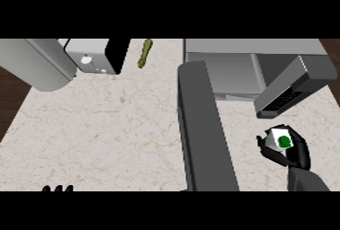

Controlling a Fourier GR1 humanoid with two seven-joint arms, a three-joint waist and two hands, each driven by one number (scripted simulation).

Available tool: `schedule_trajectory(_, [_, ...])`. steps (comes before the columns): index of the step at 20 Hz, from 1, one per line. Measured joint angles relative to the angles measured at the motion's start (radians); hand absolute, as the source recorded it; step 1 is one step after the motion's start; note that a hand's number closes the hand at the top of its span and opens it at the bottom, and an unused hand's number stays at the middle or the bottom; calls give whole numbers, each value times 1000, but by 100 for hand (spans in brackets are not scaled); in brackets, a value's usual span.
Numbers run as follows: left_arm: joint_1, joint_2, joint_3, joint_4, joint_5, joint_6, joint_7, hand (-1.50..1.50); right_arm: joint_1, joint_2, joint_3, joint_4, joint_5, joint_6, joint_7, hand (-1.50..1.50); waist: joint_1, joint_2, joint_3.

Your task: Pick up the milk, place it into the microwave and close the microwave

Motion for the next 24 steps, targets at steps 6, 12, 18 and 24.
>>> schedule_trajectory(6, [-1, 6, -5, -9, 5, 3, 3, -150, -25, 17, -10, -9, -16, 15, -26, 150, -1, 1, 1])
schedule_trajectory(12, [-8, 18, -2, -2, 17, -9, 4, -150, -118, 76, -5, 9, -8, -3, -17, 150, 10, 4, 1])
schedule_trajectory(18, [-7, 24, 5, 4, 28, -10, -11, -150, -140, 98, 5, 2, -2, -18, -19, 150, 2, 1, 0])
schedule_trajectory(24, [0, 31, -8, -24, 26, 7, 9, -150, -90, 110, 36, -101, -6, -13, 3, 150, -16, -6, -2])
